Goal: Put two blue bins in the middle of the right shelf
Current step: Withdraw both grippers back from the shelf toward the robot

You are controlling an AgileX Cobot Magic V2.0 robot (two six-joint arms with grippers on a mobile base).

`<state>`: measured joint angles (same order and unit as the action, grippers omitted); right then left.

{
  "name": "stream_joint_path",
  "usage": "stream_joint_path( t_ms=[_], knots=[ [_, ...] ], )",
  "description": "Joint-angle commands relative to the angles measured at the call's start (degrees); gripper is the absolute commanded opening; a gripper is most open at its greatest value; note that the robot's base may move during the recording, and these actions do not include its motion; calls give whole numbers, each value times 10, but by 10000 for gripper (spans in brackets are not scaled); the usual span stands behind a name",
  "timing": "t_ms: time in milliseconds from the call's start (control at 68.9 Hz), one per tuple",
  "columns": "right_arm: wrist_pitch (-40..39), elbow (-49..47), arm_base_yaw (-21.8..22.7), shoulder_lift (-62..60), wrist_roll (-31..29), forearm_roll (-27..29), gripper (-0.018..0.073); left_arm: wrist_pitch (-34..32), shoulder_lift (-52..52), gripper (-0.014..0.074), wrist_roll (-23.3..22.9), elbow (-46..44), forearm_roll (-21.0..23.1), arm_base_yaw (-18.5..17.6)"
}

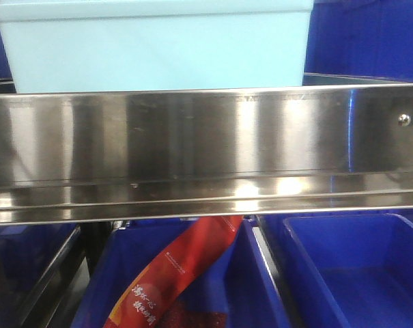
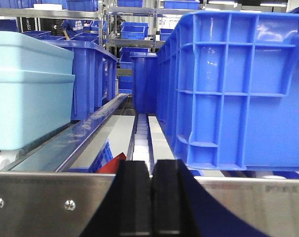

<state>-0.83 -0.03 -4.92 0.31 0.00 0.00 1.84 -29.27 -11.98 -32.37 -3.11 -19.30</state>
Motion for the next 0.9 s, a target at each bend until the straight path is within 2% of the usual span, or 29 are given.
stream_joint_path(
  t_ms=[0, 435, 479, 508, 566, 609, 885],
  knots=[
    [-7, 0, 3, -3, 0, 4, -167, -12, 3, -111, 0, 2, -3, 1],
    [-8, 0, 3, -3, 0, 4, -167, -18, 9, -111, 2, 4, -12, 3],
    [-8, 0, 3, -3, 0, 4, -167, -24, 18, -111, 29, 11, -7, 10],
    [-8, 0, 3, -3, 0, 4, -167, -28, 23, -111, 71, 18, 11, 15],
    [-8, 0, 3, -3, 0, 4, -167, -29, 40, -111, 166, 40, 70, 33],
    [-8, 0, 3, -3, 0, 4, -167, -31, 54, -111, 202, 64, 94, 54],
    [-8, 0, 3, -3, 0, 4, -167, -25, 157, -111, 202, 173, 86, 172]
  ],
)
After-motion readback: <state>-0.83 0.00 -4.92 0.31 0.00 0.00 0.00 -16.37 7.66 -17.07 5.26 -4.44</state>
